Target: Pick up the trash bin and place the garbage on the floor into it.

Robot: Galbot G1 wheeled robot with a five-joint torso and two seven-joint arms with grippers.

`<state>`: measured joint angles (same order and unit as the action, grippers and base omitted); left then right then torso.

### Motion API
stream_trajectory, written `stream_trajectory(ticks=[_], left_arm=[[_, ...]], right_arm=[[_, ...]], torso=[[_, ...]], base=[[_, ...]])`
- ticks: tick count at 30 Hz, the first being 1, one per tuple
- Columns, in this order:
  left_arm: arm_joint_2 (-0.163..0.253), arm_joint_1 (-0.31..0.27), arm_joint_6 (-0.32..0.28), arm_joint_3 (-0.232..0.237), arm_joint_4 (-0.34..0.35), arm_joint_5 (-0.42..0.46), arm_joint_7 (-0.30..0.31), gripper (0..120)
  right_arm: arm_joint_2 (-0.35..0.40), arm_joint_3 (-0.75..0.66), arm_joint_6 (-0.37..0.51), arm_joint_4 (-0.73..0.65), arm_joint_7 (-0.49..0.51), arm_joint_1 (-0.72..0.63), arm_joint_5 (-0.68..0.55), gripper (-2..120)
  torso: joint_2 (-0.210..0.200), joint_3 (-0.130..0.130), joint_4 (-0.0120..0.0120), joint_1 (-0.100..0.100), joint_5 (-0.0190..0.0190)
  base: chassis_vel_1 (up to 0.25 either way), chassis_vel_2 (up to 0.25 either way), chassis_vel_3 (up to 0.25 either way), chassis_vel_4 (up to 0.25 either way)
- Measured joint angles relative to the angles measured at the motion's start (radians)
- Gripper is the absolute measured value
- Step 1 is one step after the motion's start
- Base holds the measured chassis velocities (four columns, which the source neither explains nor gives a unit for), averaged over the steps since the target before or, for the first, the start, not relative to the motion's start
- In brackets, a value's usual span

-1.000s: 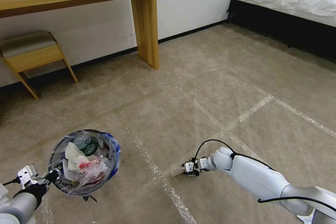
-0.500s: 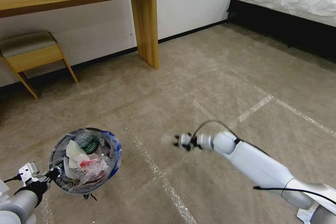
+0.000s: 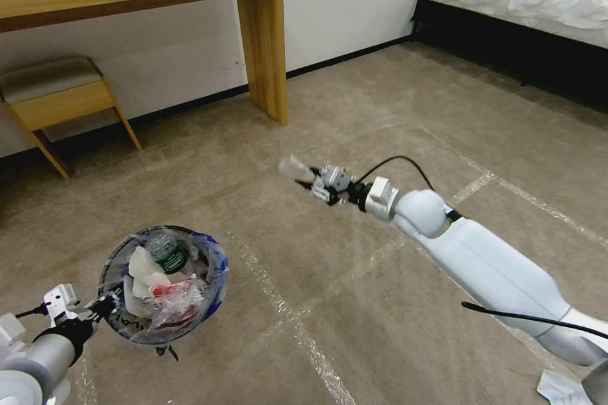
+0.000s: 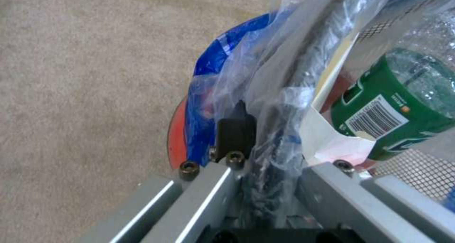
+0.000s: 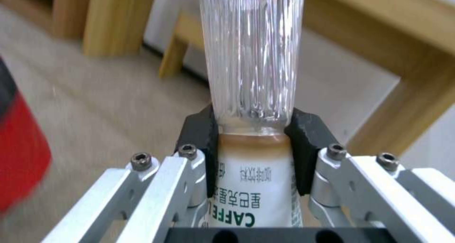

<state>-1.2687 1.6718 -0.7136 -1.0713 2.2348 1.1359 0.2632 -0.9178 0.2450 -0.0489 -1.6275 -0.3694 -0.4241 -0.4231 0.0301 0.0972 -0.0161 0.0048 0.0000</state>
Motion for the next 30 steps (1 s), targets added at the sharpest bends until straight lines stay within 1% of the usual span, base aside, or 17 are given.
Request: stream_trajectory(ticks=[1,2,3,5,8,9,11,13,17,19,20,22,23,25,26,28,30], left_arm=[[0.0,0.0,0.0,0.0,0.0,0.0,0.0,0],[0.006,0.004,-0.001,0.0,0.006,0.003,0.0,0],[0.006,0.004,-0.001,0.0,0.006,0.003,0.0,0],[0.012,0.008,-0.004,0.001,0.014,0.009,0.001,0],[0.012,0.008,-0.004,0.002,0.016,0.009,0.001,0],[0.009,0.008,-0.004,0.003,0.021,0.009,0.001,0],[0.008,0.009,-0.004,0.004,0.022,0.009,0.001,0],[0.001,0.01,-0.006,0.009,0.027,0.009,0.001,0],[0.001,0.011,-0.006,0.01,0.03,0.011,0.001,0],[0.002,0.011,-0.007,0.01,0.031,0.013,0.001,0],[0.002,0.011,-0.007,0.01,0.031,0.013,0.001,0],[0.003,0.01,-0.008,0.01,0.033,0.013,0.001,0],[0.003,0.01,-0.008,0.01,0.033,0.013,0.001,0],[0.002,0.006,-0.008,0.012,0.033,0.013,0.001,0],[0.002,0.006,-0.008,0.012,0.033,0.013,0.001,0],[0.0,-0.001,-0.008,0.016,0.027,0.013,0.001,0],[-0.001,-0.002,-0.009,0.017,0.026,0.013,0.001,0]], right_arm=[[0.0,0.0,0.0,0.0,0.0,0.0,0.0,28],[0.005,0.001,0.004,-0.04,0.024,0.007,-0.044,28],[0.005,0.001,0.004,-0.04,0.024,0.007,-0.044,28],[0.0,0.026,0.01,-0.107,0.076,0.029,-0.123,28],[-0.004,0.036,0.011,-0.122,0.09,0.037,-0.142,28],[-0.015,0.062,0.011,-0.151,0.121,0.052,-0.178,28],[-0.017,0.067,0.011,-0.157,0.128,0.056,-0.184,28],[-0.037,0.11,0.011,-0.182,0.161,0.09,-0.223,28],[-0.06,0.147,0.002,-0.187,0.174,0.128,-0.253,28],[-0.091,0.179,-0.012,-0.184,0.183,0.158,-0.278,28],[-0.091,0.179,-0.012,-0.184,0.183,0.158,-0.278,28],[-0.13,0.214,-0.023,-0.166,0.186,0.182,-0.289,28],[-0.13,0.214,-0.023,-0.166,0.186,0.182,-0.289,28],[-0.163,0.252,-0.033,-0.149,0.188,0.195,-0.296,28],[-0.163,0.252,-0.033,-0.149,0.188,0.195,-0.296,28],[-0.205,0.297,-0.045,-0.137,0.191,0.2,-0.301,28],[-0.217,0.31,-0.047,-0.134,0.192,0.2,-0.302,28]], torso=[[0.0,0.0,0.0,0.0,0.0],[0.0,0.0,0.0,0.0,0.0],[0.0,0.0,0.0,0.0,0.0],[0.0,0.0,0.0,0.0,0.0],[0.0,0.0,0.0001,0.0,-0.0001],[0.0,0.0,0.0002,0.0,-0.0001],[0.0,0.0,0.0002,0.0,0.0],[0.0,0.0,0.0001,0.0,0.0],[0.0,0.0,0.0001,0.0,-0.0001],[0.0,0.0,0.0002,0.0,-0.0002],[0.0,0.0,0.0002,0.0,-0.0002],[0.0,0.0,0.0002,0.0,-0.0002],[0.0,0.0,0.0002,0.0,-0.0002],[0.0,0.0,0.0001,0.0,-0.0003],[0.0,0.0,0.0001,0.0,-0.0003],[0.0,0.0,0.0002,0.0,-0.0002],[0.0,0.0,0.0003,0.0,-0.0002]], base=[[0.0,0.0,0.0,0.0],[0.0,0.0,0.0,0.0],[0.0,0.0,0.0,0.0],[0.0,0.0,0.0,0.0],[0.0,0.0,0.0,0.0],[0.0,0.0,0.0,0.0],[0.0,0.0,0.0,0.0],[0.0,0.0,0.0,0.0],[0.0,0.0,0.0,0.0],[0.0,0.0,0.0,0.0],[0.0,0.0,0.0,0.0],[0.0,0.0,0.0,0.0],[0.0,0.0,0.0,0.0],[0.0,0.0,0.0,0.0],[0.0,0.0,0.0,0.0],[0.0,0.0,0.0,0.0],[0.0,0.0,0.0,0.0]])
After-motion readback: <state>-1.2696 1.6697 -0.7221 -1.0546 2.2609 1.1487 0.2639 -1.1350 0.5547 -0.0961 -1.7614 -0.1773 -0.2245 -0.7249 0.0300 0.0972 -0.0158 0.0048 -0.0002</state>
